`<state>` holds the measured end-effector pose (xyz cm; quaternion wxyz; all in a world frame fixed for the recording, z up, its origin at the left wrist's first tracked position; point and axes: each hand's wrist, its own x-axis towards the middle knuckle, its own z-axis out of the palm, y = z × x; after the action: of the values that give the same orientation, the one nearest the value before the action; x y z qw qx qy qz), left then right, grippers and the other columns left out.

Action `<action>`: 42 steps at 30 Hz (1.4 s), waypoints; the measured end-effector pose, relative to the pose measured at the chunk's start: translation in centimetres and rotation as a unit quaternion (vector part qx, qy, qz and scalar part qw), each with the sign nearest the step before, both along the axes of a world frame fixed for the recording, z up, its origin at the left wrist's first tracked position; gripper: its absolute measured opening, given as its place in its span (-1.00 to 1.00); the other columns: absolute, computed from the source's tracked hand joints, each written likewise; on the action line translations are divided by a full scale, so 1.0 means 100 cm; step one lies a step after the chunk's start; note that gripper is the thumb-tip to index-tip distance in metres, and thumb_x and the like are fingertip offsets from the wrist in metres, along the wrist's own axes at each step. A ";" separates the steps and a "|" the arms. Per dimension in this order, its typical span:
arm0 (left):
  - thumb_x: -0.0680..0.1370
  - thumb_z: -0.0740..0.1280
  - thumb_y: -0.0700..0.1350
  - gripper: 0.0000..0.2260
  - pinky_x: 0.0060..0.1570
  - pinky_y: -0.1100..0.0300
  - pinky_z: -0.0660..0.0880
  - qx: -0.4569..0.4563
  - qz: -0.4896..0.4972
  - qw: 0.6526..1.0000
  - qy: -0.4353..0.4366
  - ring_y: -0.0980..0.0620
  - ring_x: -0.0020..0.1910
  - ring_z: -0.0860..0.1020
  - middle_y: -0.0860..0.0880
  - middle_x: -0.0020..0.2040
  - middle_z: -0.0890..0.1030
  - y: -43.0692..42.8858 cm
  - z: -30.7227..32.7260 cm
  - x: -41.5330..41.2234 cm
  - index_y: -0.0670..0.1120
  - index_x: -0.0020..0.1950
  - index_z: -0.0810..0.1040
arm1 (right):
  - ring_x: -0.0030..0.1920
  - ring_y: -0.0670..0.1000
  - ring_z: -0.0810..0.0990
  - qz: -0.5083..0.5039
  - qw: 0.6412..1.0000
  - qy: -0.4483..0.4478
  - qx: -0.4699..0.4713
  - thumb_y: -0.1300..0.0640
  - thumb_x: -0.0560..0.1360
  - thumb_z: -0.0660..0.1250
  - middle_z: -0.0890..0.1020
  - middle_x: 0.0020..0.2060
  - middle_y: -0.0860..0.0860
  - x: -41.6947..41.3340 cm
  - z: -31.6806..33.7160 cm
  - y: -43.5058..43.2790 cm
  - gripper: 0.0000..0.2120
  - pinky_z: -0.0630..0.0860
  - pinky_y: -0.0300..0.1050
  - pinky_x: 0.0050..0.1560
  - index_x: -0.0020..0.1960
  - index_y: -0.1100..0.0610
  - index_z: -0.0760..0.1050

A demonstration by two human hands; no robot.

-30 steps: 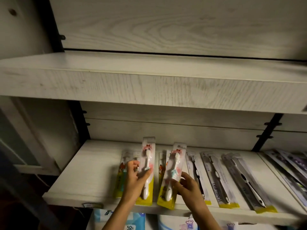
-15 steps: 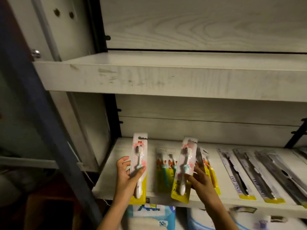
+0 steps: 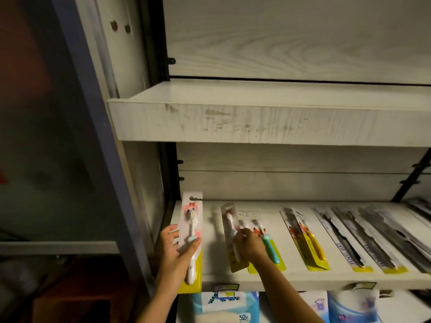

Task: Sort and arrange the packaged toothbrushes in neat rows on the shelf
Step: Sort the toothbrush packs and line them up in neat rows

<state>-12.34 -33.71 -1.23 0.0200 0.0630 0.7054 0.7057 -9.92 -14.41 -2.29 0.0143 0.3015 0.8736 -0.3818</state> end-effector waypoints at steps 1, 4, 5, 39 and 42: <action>0.24 0.52 0.02 -0.47 0.02 0.13 0.48 0.006 -0.008 1.000 0.004 -0.02 0.02 0.54 -0.13 0.12 0.50 0.002 0.001 0.001 0.13 0.10 0.34 | 0.14 0.16 0.56 0.008 0.999 -0.023 0.022 0.01 0.59 0.13 0.58 0.16 0.18 -0.003 -0.002 -0.001 -0.66 0.48 -0.06 0.09 0.28 0.16 0.41; 0.39 0.48 -0.25 -0.48 -0.08 0.27 0.43 0.013 -0.026 1.000 0.008 0.10 -0.03 0.52 -0.11 0.15 0.47 0.004 -0.003 -0.001 -0.03 0.22 0.30 | 0.15 0.16 0.57 0.015 0.995 -0.066 0.070 0.06 0.57 0.15 0.58 0.16 0.17 -0.008 -0.011 -0.007 -0.67 0.48 -0.06 0.08 0.29 0.16 0.37; 0.40 0.45 -0.28 -0.49 -0.08 0.28 0.44 0.015 -0.030 0.999 0.010 0.11 -0.03 0.52 -0.10 0.15 0.47 0.005 -0.002 -0.002 -0.06 0.23 0.29 | 0.14 0.15 0.57 0.011 0.995 -0.065 0.078 0.07 0.58 0.16 0.58 0.16 0.16 -0.008 -0.014 -0.009 -0.68 0.49 -0.06 0.08 0.29 0.16 0.36; 0.48 0.34 -0.33 -0.63 -0.02 0.19 0.55 0.038 -0.084 0.995 -0.024 -0.02 0.05 0.56 -0.08 0.09 0.54 0.036 -0.016 -0.004 0.00 0.16 0.34 | -0.32 -0.23 0.53 0.117 0.978 0.143 -0.100 -0.21 0.49 0.24 0.61 -0.14 -0.13 0.038 0.003 -0.050 -0.75 0.44 -0.35 -0.20 0.15 -0.22 0.41; 0.55 0.26 -0.27 -0.73 0.06 0.02 0.53 0.045 -0.086 0.994 -0.047 -0.08 0.07 0.55 -0.12 0.10 0.54 0.042 -0.012 -0.005 0.09 0.10 0.38 | -0.35 -0.17 0.54 0.107 0.972 0.162 -0.131 -0.16 0.41 0.37 0.65 -0.20 -0.03 0.037 0.001 -0.053 -0.66 0.47 -0.28 -0.26 0.13 -0.25 0.34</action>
<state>-12.83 -29.54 -2.40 0.1110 0.0914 0.6633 0.7344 -6.21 -19.75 -2.20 -0.0473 0.1355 0.8340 -0.5328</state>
